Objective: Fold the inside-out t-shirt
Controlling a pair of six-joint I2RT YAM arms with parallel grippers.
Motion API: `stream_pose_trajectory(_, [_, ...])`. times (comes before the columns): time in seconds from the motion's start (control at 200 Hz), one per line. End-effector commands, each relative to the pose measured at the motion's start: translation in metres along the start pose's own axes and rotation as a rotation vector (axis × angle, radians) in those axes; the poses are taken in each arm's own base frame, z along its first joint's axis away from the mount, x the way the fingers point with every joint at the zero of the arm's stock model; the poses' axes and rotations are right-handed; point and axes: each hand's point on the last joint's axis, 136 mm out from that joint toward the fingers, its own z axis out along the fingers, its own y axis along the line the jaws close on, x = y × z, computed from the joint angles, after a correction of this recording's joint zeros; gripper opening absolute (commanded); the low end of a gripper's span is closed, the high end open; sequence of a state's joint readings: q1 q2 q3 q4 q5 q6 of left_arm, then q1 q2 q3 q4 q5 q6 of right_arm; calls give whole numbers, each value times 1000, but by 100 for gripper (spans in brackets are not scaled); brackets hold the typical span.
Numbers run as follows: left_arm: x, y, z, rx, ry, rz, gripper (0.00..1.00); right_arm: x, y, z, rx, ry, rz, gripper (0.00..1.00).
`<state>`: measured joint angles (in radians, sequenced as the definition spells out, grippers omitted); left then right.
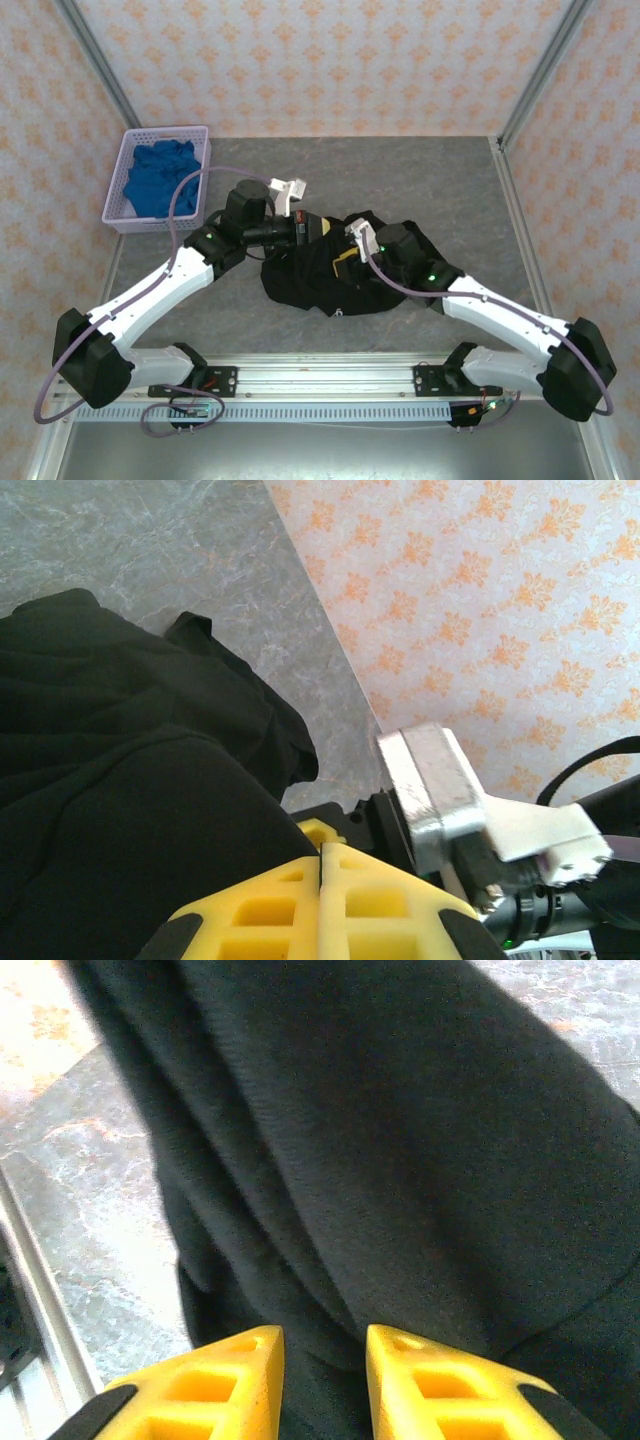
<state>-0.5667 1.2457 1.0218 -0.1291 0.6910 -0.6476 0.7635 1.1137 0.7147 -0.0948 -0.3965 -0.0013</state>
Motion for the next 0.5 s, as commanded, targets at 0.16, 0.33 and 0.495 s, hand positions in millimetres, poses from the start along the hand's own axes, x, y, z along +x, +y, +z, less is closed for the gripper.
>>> stream_pose_trajectory(0.16, [-12,-8,-6,19,-40,18,0,-24,-9,12,57,-79,15,36])
stream_pose_trajectory(0.33, [-12,-8,-5,20,-37,19,0,-29,-9,30,40,-85,22,36])
stream_pose_trajectory(0.495, [-13,-5,-8,5,-45,18,0,-40,-12,39,43,-121,35,18])
